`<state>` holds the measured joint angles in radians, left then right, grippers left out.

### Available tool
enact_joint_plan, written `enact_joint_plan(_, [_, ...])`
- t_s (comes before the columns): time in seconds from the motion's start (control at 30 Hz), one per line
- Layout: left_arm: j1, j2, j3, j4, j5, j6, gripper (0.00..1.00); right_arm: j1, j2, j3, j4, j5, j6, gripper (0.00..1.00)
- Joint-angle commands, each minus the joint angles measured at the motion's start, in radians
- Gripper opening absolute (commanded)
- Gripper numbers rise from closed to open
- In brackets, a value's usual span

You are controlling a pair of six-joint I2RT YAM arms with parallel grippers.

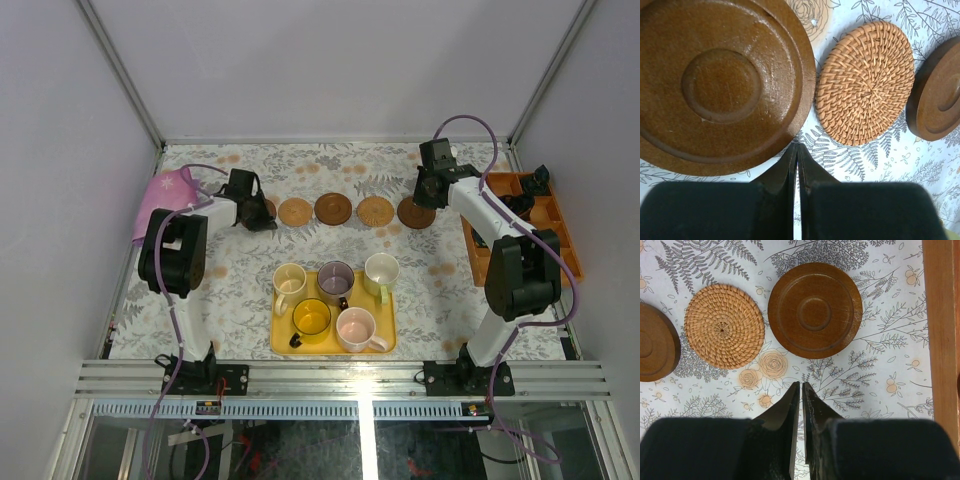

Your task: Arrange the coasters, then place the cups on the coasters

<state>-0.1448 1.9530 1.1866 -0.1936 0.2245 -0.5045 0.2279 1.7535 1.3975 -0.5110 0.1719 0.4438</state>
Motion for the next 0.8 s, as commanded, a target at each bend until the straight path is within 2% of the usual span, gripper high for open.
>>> enact_joint_plan(0.0, [0.021, -0.009, -0.009, 0.001, -0.060, 0.004, 0.00, -0.005, 0.010, 0.012, 0.009, 0.001, -0.019, 0.12])
enact_joint_plan(0.5, [0.044, -0.017, -0.013, 0.006, -0.066, -0.015, 0.00, -0.005, 0.038, 0.029, 0.002, -0.015, -0.042, 0.12])
enact_joint_plan(0.77, [0.042, -0.078, -0.034, 0.018, 0.026, 0.011, 0.00, -0.004, 0.027, 0.029, 0.022, -0.009, -0.049, 0.12])
